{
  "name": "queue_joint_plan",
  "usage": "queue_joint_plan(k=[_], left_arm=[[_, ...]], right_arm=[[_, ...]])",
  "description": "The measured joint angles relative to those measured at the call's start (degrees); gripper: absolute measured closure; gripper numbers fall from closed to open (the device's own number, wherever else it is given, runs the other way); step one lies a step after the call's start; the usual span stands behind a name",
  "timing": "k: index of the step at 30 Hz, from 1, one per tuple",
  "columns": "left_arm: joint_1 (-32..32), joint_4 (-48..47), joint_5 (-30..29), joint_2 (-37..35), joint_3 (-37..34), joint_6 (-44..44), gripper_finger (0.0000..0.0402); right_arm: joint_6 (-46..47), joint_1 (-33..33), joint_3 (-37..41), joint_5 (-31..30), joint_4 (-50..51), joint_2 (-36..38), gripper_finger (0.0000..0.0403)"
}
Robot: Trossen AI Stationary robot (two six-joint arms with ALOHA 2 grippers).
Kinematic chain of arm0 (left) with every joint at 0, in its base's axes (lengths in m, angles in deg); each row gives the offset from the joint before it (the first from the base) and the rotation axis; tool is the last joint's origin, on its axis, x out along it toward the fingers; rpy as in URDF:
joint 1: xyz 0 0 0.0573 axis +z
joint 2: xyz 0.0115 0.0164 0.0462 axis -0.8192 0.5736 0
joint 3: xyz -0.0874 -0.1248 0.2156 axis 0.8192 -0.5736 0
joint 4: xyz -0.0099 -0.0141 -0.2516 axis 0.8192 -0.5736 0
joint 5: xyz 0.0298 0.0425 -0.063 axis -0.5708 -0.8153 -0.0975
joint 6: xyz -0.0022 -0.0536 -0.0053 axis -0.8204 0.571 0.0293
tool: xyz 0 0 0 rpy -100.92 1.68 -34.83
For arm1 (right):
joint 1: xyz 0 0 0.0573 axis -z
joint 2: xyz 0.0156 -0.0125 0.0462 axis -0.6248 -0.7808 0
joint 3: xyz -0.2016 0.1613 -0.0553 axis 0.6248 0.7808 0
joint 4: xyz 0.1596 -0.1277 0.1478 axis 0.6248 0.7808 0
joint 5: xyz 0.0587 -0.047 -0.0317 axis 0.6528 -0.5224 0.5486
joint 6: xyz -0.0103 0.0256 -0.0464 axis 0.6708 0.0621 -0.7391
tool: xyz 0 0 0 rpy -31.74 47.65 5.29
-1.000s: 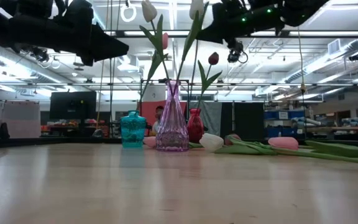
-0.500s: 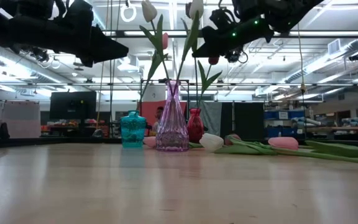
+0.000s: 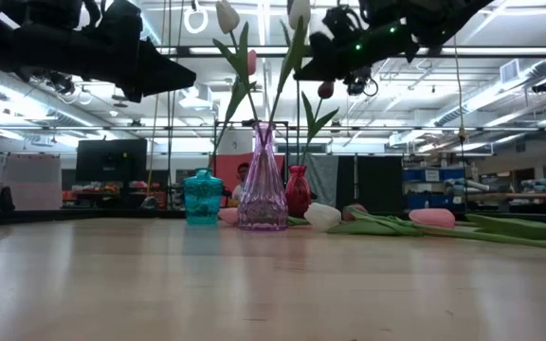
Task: Sort flowers into vase by color
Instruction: Put the right red tulip into the red vase
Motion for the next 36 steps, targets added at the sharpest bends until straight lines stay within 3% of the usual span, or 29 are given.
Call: queue_joint_plan(k=[11, 28, 36], left_arm=[[0.0, 0.0, -1.5, 0.0, 0.0, 0.0, 0.026], [0.0, -0.2, -1.6, 0.0, 0.0, 0.0, 0.0259], [0.0, -0.4, -1.6, 0.0, 0.0, 0.0, 0.0259]], right_arm=[[5.0, -2.1, 0.0, 0.0, 3.1, 4.9, 0.039], [6.4, -2.8, 0.0, -1.1, 3.6, -1.7, 0.039], [6.4, -2.8, 0.0, -1.5, 3.0, 0.7, 0.039]])
